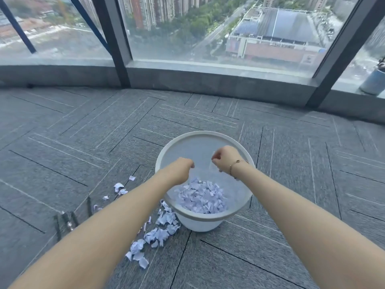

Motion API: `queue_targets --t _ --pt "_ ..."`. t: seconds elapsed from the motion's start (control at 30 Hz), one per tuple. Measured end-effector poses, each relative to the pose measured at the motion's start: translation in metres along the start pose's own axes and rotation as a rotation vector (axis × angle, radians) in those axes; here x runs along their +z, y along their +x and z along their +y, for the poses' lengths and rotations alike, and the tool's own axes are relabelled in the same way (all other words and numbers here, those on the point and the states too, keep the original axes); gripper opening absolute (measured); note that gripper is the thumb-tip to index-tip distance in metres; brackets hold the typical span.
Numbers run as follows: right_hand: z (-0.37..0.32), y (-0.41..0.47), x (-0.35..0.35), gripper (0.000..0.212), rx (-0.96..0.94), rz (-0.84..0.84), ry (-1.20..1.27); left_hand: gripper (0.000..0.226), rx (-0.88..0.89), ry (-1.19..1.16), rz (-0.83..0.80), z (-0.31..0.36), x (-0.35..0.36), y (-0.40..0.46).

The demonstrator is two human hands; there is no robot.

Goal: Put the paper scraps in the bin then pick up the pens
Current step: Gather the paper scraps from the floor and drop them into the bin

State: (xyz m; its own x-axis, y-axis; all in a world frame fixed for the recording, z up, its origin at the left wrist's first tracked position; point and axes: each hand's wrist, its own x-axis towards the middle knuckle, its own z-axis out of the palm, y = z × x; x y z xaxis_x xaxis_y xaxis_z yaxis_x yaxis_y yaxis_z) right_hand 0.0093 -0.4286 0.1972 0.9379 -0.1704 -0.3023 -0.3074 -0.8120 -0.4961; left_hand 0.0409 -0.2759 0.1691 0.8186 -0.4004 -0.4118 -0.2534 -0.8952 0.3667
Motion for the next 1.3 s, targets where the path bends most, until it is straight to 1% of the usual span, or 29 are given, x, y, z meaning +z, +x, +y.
queue_targets --t 0.03,0.07,0.13,0.17,0.23,0.27,0.33,0.4,0.43,0.5,0.53,0.6,0.7,0.73,0.8,0.83,0.87,0.9,0.93,0.97,1.0,1.03,1.07,1.1,1.13,1.17,1.2,1.27,1.3 --pt "-0.001 0.001 0.001 0.025 -0.022 0.059 0.041 0.037 0.018 -0.013 0.022 -0.003 -0.001 -0.001" --pt "-0.001 0.002 0.003 0.029 -0.041 0.111 0.081 0.031 0.025 -0.034 0.034 -0.005 -0.001 -0.003" --pt "-0.003 0.003 0.005 0.042 -0.052 0.187 0.156 0.017 0.057 -0.04 0.079 -0.01 -0.001 -0.005" --pt "-0.004 0.003 0.006 0.052 -0.043 0.195 0.161 0.018 0.067 -0.011 0.103 -0.011 -0.001 -0.005" --pt "-0.008 0.0 0.007 0.069 -0.032 0.196 0.11 0.028 0.09 0.047 0.121 -0.012 -0.002 -0.006" --pt "-0.011 -0.002 0.007 0.074 -0.022 0.198 0.091 0.033 0.098 0.103 0.135 -0.011 -0.002 -0.006" --pt "-0.013 -0.004 0.009 0.081 0.003 0.211 0.067 0.04 0.124 0.236 0.217 -0.009 -0.004 -0.008" --pt "-0.013 -0.005 0.009 0.079 0.014 0.181 0.02 0.039 0.161 0.355 0.272 -0.008 -0.005 -0.009" --pt "-0.011 -0.003 0.009 0.073 0.01 0.135 0.017 0.034 0.184 0.401 0.263 -0.008 -0.006 -0.009" --pt "-0.008 -0.003 0.007 0.06 0.024 -0.01 0.034 0.025 0.243 0.49 0.177 -0.012 -0.008 -0.007" --pt "-0.007 -0.005 0.005 0.057 0.036 -0.06 0.052 0.028 0.263 0.533 0.134 -0.015 -0.01 -0.006" --pt "-0.004 -0.006 0.001 0.055 0.048 -0.042 0.091 0.034 0.286 0.533 0.111 -0.021 -0.014 -0.006" --pt "-0.004 -0.008 -0.01 0.049 0.035 -0.008 0.161 0.03 0.351 0.395 0.22 -0.031 -0.021 -0.012" --pt "-0.006 -0.009 -0.014 0.05 0.021 -0.001 0.082 0.029 0.38 0.335 0.271 -0.035 -0.024 -0.015" --pt "-0.008 -0.01 -0.016 0.053 -0.022 -0.01 -0.173 0.027 0.435 0.251 0.391 -0.048 -0.029 -0.023" --pt "-0.011 -0.012 -0.015 0.047 -0.045 -0.033 -0.282 0.026 0.451 0.232 0.444 -0.056 -0.033 -0.027" --pt "-0.016 -0.013 -0.012 0.034 -0.044 -0.084 -0.353 0.025 0.454 0.219 0.489 -0.064 -0.036 -0.032" --pt "-0.02 -0.015 -0.01 0.022 -0.046 -0.163 -0.369 0.024 0.446 0.212 0.526 -0.071 -0.04 -0.038" --pt "-0.025 -0.016 -0.008 0.03 -0.025 -0.257 -0.374 0.024 0.436 0.206 0.565 -0.08 -0.043 -0.043" --pt "-0.031 -0.017 -0.007 0.042 -0.006 -0.313 -0.383 0.024 0.427 0.198 0.606 -0.087 -0.047 -0.049" --pt "-0.039 -0.02 -0.009 0.046 -0.005 -0.307 -0.443 0.024 0.41 0.183 0.639 -0.095 -0.05 -0.055" --pt "-0.044 -0.019 -0.01 0.039 -0.037 -0.24 -0.499 0.025 0.368 0.158 0.65 -0.104 -0.054 -0.062" --pt "-0.049 -0.017 -0.012 0.023 -0.057 -0.152 -0.56 0.027 0.296 0.132 0.623 -0.115 -0.057 -0.067" --pt "-0.055 -0.016 -0.014 0.014 -0.069 -0.068 -0.605 0.029 0.206 0.121 0.563 -0.127 -0.059 -0.071" --pt "-0.061 -0.015 -0.015 0.03 -0.055 -0.008 -0.629 0.03 0.116 0.135 0.475 -0.141 -0.06 -0.074" --pt "-0.069 -0.015 -0.017 0.043 -0.041 -0.015 -0.659 0.031 0.05 0.157 0.387 -0.154 -0.059 -0.078" --pt "-0.075 -0.014 -0.016 0.045 -0.03 -0.03 -0.658 0.032 0.001 0.165 0.31 -0.169 -0.056 -0.082" --pt "-0.091 -0.01 -0.012 0.03 -0.078 0.043 -0.583 0.036 -0.092 0.142 0.191 -0.194 -0.045 -0.091" --pt "-0.1 -0.008 -0.01 0.027 -0.116 0.126 -0.496 0.039 -0.143 0.13 0.134 -0.206 -0.038 -0.095"
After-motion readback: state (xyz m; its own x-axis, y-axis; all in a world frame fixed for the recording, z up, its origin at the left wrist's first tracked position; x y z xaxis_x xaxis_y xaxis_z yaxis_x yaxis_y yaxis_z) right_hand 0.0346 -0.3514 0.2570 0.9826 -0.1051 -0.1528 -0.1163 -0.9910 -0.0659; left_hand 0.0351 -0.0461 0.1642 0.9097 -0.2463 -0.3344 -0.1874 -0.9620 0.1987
